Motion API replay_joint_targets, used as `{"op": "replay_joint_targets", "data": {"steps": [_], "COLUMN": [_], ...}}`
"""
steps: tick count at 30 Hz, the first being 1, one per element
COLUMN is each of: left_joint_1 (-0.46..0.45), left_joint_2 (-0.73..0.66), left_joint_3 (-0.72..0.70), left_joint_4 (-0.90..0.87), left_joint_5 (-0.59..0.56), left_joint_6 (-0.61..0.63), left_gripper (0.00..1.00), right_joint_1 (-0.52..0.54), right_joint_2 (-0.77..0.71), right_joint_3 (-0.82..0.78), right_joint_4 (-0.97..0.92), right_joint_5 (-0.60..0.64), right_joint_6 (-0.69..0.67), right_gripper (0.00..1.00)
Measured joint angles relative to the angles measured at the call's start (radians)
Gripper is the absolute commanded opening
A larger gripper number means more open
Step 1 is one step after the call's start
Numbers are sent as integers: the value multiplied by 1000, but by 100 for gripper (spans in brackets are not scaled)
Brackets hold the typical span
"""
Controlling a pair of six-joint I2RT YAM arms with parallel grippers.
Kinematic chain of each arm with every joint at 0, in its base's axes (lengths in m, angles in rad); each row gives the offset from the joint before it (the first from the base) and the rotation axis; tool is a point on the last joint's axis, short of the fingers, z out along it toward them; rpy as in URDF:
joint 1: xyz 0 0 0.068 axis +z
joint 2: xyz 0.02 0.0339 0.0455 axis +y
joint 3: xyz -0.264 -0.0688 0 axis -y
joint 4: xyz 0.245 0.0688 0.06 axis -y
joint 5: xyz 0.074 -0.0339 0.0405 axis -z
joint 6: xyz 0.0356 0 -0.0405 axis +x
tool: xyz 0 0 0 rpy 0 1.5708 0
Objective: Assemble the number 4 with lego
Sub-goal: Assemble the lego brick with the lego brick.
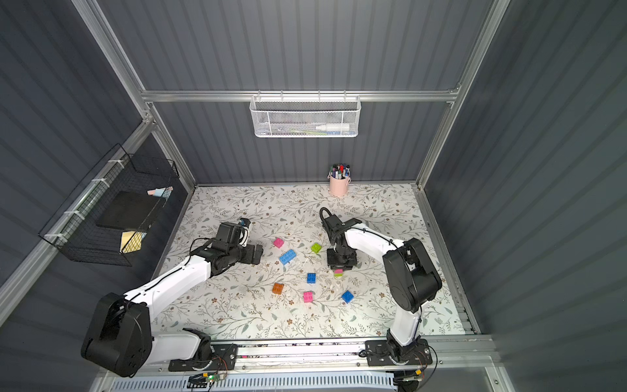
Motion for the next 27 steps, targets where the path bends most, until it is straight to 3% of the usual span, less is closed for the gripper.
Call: {"op": "replay_joint_targets", "data": {"steps": [12,16,27], "left_joint_1": [0,0,0], "left_joint_2": [-18,-18,-18], "left_joint_3": [0,0,0], "left_joint_4": [0,0,0], "left_joint_5": [-10,-10,-13], "left_joint_6": [0,0,0], "left_gripper": [99,99,99], "right_joint_1": [1,1,1], "right_joint_2": [-2,-2,-15], "right_joint_3": [1,2,3], "right_joint_4": [-2,-3,-23], "right_joint_5": [4,6,31], "right_joint_6": [1,2,2], "right_gripper": [32,21,20]}}
